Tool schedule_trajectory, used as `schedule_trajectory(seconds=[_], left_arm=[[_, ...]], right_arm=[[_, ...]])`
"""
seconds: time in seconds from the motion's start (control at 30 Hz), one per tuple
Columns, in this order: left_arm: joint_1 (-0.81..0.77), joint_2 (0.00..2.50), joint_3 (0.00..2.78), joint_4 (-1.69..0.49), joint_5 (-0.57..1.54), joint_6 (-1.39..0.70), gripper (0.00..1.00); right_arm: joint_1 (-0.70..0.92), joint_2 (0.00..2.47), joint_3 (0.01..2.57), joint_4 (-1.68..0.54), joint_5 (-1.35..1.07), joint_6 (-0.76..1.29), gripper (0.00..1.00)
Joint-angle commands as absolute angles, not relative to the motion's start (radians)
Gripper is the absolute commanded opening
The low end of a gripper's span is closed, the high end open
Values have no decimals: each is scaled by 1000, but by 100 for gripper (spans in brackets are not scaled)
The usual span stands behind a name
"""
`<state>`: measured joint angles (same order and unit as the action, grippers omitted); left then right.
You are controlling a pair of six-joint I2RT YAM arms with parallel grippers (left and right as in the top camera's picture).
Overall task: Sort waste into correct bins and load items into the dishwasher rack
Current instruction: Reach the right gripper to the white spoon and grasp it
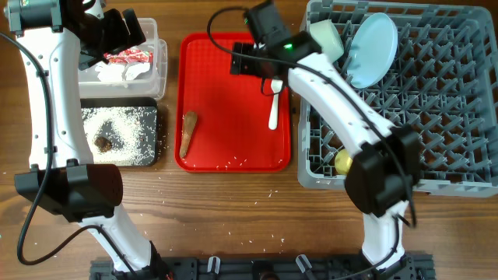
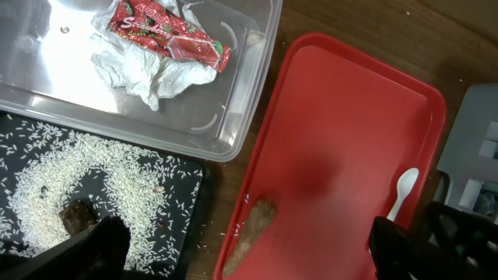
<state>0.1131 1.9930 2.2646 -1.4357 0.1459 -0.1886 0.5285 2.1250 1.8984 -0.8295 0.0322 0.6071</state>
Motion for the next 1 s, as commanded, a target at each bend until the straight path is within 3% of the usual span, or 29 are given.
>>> schedule_trajectory(seconds=[0.0, 0.13, 0.23, 0.87, 0.97], left_arm=[[114, 1992, 2268, -1433, 140, -188, 100], [114, 1992, 2268, -1433, 140, -188, 100], [115, 1992, 2268, -1433, 140, -188, 100], [114, 1992, 2268, -1433, 140, -188, 100], [114, 1992, 2268, -1433, 140, -188, 100]], right_arm=[[496, 2188, 1897, -879, 135, 737, 74], [485, 2245, 1876, -887, 134, 740, 57], [485, 2265, 1845, -879, 135, 744, 51], [487, 2381, 1843, -904, 68, 814, 37], [493, 2385, 1843, -890, 65, 814, 16]])
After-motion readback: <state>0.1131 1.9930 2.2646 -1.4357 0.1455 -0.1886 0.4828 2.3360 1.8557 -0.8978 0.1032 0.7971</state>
